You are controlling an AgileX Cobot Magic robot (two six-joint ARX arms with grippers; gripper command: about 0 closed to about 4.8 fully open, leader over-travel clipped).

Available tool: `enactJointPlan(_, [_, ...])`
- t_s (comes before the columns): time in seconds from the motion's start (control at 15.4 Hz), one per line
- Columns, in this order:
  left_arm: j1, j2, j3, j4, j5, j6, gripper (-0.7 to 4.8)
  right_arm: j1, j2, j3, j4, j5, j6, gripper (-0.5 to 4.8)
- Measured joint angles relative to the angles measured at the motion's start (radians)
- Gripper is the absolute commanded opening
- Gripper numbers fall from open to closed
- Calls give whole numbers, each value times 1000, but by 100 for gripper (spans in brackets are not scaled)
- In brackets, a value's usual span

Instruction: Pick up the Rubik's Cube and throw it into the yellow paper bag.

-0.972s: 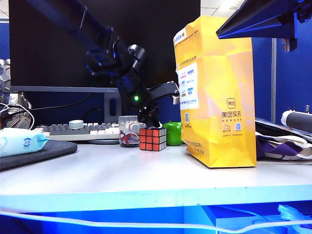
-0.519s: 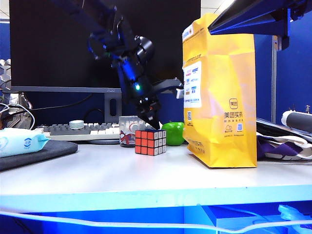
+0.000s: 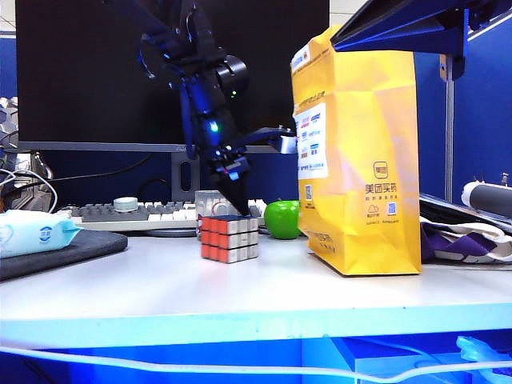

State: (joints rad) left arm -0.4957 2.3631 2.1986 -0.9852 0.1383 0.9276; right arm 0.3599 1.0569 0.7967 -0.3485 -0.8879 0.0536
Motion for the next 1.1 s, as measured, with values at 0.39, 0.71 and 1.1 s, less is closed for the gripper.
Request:
enactJointPlan(0.39, [0, -32, -5, -175, 7, -24, -5, 7, -1, 0, 0, -2, 2, -1])
enactJointPlan(0.71, [-1, -68, -32, -198, -191, -65, -5, 7, -1, 0, 23, -2, 2, -1])
enactJointPlan(1.1, [28, -258, -26, -23, -216, -210, -5, 7, -1, 0, 46, -3, 6, -1])
